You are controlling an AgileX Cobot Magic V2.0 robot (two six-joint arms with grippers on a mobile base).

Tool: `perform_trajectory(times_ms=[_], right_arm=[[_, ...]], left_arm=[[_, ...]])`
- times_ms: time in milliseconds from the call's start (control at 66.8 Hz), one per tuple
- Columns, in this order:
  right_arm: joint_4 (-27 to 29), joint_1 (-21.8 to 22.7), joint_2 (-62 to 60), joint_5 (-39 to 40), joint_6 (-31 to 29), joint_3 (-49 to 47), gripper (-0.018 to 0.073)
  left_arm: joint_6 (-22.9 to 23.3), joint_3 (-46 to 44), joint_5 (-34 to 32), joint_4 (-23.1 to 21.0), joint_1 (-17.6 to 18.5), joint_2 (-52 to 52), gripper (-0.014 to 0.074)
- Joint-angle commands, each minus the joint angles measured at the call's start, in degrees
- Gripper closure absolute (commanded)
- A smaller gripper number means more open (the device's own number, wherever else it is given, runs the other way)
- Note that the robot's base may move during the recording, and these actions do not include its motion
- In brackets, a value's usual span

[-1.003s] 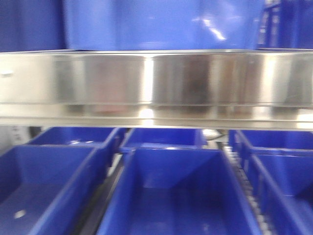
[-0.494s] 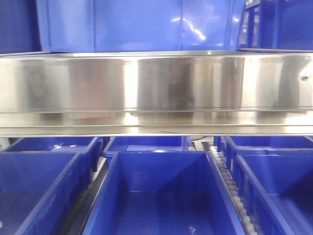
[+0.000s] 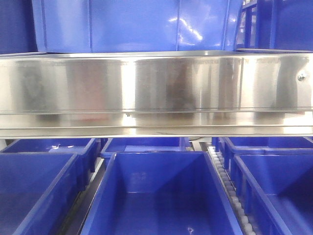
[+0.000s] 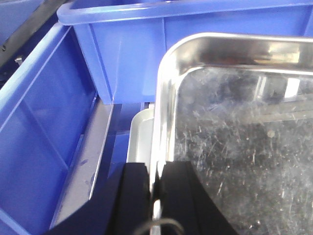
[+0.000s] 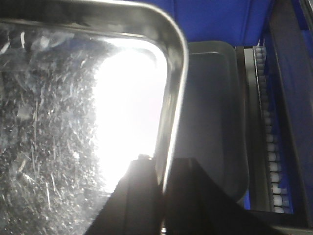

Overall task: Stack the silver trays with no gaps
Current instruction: 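Raise the held tray with both grippers above the stacked silver trays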

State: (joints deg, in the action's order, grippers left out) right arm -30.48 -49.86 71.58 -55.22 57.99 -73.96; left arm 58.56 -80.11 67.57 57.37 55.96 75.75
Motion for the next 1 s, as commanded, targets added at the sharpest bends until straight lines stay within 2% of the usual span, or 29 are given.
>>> perform_trajectory(times_ms=[0, 135, 285, 434, 629, 704, 809, 884, 989], right_arm=[[0.98, -0.97, -0.22, 31.78, -0.46, -0.56, 0.0577], [0.54, -0.97, -0.09, 30.28, -0.46, -0.56, 0.0577], [0.54, -0.97, 0.43, 18.53, -0.46, -0.56, 0.0574], [-0.79, -0.42, 1.52, 13.28, -0.57, -0.69, 0.0574], [-0.45, 4.36, 6.20, 11.78, -2.06, -3.32, 0.0574], [3.77, 7.45, 8.43, 11.63, -5.34, -4.96, 0.0574], [12.83, 12.59, 12.06, 12.19, -14.27, -7.72, 0.0574], [18.30, 15.43, 15.14, 12.19, -18.77, -9.68, 0.0574], [20.31, 17.87, 18.28, 11.35, -20.22, -10.76, 0.0574]], left_arm=[[0.14, -0.31, -6.05, -1.47, 1.28, 0.52, 0.0612], [0.14, -0.31, -6.05, -1.47, 1.28, 0.52, 0.0612], [-0.10, -0.65, -6.05, -2.49, 1.28, 0.52, 0.0612], [-3.14, -1.21, -8.41, -11.52, -1.77, 0.95, 0.0612], [-8.37, -1.34, -13.46, -22.77, -10.55, 2.16, 0.0612], [-12.45, -1.34, -16.59, -28.57, -14.22, 2.55, 0.0612], [-19.78, -1.34, -20.83, -37.76, -19.29, 3.74, 0.0612], [-23.38, -1.34, -22.38, -41.99, -22.50, 5.47, 0.0612], [-27.51, -1.34, -24.32, -46.42, -26.23, 8.37, 0.0612]])
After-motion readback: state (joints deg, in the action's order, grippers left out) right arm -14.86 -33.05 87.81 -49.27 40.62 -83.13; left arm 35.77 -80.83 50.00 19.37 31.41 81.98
